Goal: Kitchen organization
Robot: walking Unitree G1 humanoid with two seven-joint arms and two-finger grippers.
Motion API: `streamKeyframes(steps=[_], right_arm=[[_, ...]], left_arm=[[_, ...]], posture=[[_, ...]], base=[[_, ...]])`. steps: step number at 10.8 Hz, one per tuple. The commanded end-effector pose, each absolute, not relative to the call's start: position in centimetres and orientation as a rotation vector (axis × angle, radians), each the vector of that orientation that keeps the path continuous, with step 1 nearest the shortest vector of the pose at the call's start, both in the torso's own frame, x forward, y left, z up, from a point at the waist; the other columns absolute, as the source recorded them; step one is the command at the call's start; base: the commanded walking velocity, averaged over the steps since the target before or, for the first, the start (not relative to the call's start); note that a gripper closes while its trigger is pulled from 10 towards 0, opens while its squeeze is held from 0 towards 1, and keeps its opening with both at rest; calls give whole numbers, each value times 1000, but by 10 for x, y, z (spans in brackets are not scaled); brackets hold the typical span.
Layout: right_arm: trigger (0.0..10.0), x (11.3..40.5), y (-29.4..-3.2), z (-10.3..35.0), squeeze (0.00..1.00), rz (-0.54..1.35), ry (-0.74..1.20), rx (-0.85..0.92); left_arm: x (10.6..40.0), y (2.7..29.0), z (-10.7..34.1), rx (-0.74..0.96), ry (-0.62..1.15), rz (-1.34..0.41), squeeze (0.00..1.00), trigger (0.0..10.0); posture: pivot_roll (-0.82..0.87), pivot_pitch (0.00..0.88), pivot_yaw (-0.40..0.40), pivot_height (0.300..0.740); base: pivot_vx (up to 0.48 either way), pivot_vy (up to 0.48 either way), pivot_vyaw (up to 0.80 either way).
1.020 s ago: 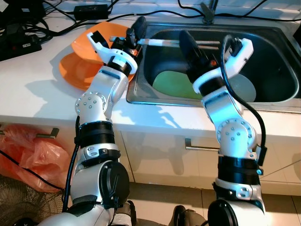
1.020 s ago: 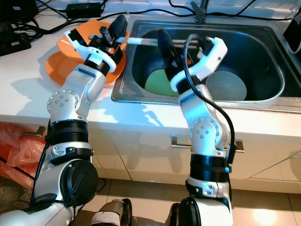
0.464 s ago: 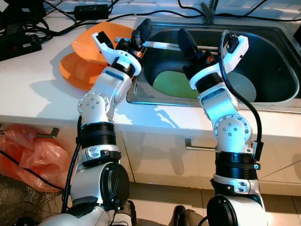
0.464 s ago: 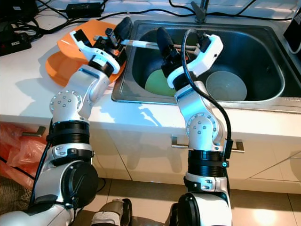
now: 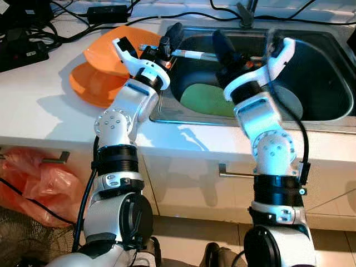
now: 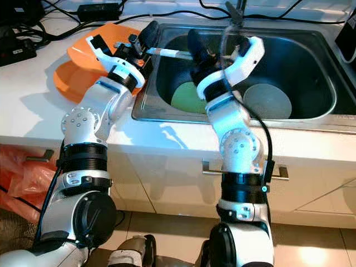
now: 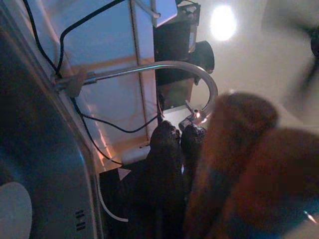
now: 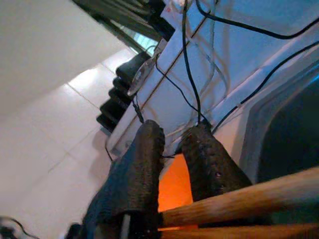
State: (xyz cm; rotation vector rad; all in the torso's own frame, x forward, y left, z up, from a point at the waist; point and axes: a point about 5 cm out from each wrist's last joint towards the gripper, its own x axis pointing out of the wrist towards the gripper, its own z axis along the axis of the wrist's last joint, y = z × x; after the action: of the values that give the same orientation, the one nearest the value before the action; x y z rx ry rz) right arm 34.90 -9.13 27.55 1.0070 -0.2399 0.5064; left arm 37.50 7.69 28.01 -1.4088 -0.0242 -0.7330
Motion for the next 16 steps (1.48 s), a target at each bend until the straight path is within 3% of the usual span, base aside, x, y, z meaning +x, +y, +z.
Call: streamKeyframes(steps=[1,4,5,6,7,13,16], right_arm=[[0,347,-69,291,0,559,-245,1177],[0,349,-70,291,0,550,-212,1278],[0,349,-70,291,0,550,-207,1282],[0,350,-70,292,0,549,-199,1287],[0,350,-70,292,0,546,-198,1286],[0,356,-87,288,0,397,-243,1250],[0,362,-111,291,0,207,-340,1174]], left_arm=[[367,46,256,-1490,71,-745,0,0],[370,49,252,-1456,62,-703,0,0],[371,50,251,-1432,66,-693,0,4863],[371,49,249,-1429,70,-696,459,9216],[371,49,246,-1415,81,-684,1000,10000],[364,36,225,-1205,172,-694,1000,10000],[357,35,220,-1097,202,-727,1000,10000]], posture=[[98,121,49,740],[101,121,45,740],[100,121,44,740],[100,121,44,740],[99,121,43,740],[103,123,41,740],[105,127,41,740]], base=[[0,0,0],[0,0,0],[0,0,0],[0,0,0],[0,0,0],[0,0,0],[0,0,0]])
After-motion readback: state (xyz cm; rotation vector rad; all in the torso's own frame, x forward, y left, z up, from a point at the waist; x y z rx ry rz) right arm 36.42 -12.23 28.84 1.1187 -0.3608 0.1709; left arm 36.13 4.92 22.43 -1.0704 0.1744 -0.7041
